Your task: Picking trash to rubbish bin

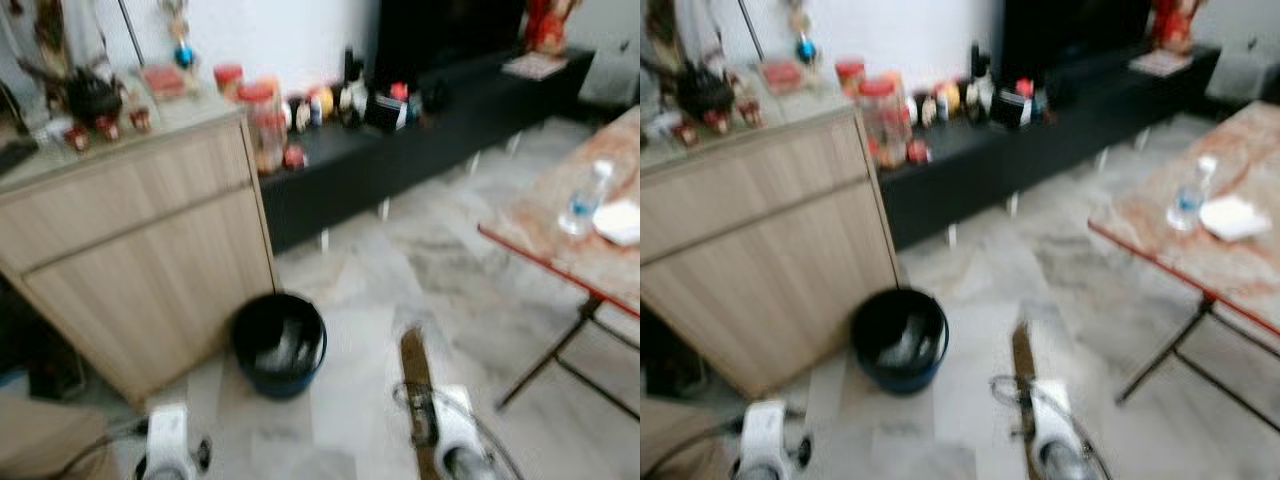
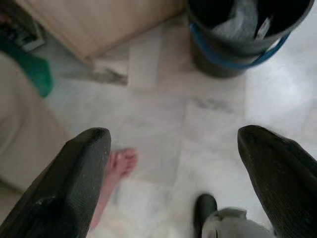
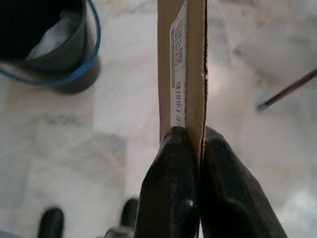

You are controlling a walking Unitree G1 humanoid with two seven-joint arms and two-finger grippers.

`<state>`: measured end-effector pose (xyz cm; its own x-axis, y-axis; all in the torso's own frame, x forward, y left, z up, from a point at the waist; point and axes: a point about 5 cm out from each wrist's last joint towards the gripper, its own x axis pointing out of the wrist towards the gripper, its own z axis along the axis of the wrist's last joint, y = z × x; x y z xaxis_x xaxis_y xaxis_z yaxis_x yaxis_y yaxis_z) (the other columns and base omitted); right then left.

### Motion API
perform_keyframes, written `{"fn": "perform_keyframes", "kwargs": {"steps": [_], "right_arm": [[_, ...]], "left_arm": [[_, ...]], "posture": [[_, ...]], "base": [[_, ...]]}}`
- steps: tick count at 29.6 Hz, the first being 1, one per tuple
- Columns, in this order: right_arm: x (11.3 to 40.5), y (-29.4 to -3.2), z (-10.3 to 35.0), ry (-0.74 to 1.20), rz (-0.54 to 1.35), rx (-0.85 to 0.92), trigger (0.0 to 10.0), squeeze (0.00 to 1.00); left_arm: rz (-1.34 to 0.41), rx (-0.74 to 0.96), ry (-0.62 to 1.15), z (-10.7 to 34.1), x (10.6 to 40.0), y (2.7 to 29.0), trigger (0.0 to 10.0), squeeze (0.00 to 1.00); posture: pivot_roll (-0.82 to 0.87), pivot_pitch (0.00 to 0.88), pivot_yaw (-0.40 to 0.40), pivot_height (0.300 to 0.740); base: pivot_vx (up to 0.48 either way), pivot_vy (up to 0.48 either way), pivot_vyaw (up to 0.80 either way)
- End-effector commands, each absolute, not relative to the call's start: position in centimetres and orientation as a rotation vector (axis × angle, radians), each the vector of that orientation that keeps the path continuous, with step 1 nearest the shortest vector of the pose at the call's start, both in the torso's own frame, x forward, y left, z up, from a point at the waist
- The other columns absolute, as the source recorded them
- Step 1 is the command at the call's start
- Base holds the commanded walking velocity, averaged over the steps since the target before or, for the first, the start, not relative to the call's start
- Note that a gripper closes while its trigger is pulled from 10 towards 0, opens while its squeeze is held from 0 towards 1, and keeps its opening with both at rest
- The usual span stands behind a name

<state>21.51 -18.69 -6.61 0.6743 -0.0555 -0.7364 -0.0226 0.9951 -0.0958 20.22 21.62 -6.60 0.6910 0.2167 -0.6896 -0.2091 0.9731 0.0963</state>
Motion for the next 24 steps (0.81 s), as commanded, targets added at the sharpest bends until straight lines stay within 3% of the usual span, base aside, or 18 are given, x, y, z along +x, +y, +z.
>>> {"fn": "perform_keyframes", "kwargs": {"steps": [1, 6, 16, 24], "right_arm": [[22.4, -17.4, -6.2, 0.806, 0.027, -0.091, 10.0, 0.00], [22.2, -17.3, -6.3, 0.811, 0.039, -0.104, 10.0, 0.00], [21.7, -16.7, -6.7, 0.826, 0.053, -0.093, 10.0, 0.00], [22.0, -16.7, -6.5, 0.819, 0.051, -0.091, 10.0, 0.00]], "left_arm": [[0.277, 0.013, 0.764, -6.3, 20.3, 22.5, 10.0, 0.00], [0.280, 0.012, 0.765, -6.4, 20.3, 22.5, 10.0, 0.00], [0.301, 0.022, 0.779, -6.6, 19.4, 23.4, 10.0, 0.00], [0.283, 0.038, 0.775, -6.5, 19.6, 23.5, 10.0, 0.00]], "posture": [[0.08, 0.007, -0.001, 0.740], [0.09, 0.000, -0.001, 0.740], [0.10, 0.000, 0.008, 0.740], [0.10, 0.000, 0.026, 0.740]], "base": [[0.465, 0.000, 0.00], [0.466, 0.000, 0.00], [0.469, 0.000, 0.64], [0.467, 0.000, 0.00]]}}
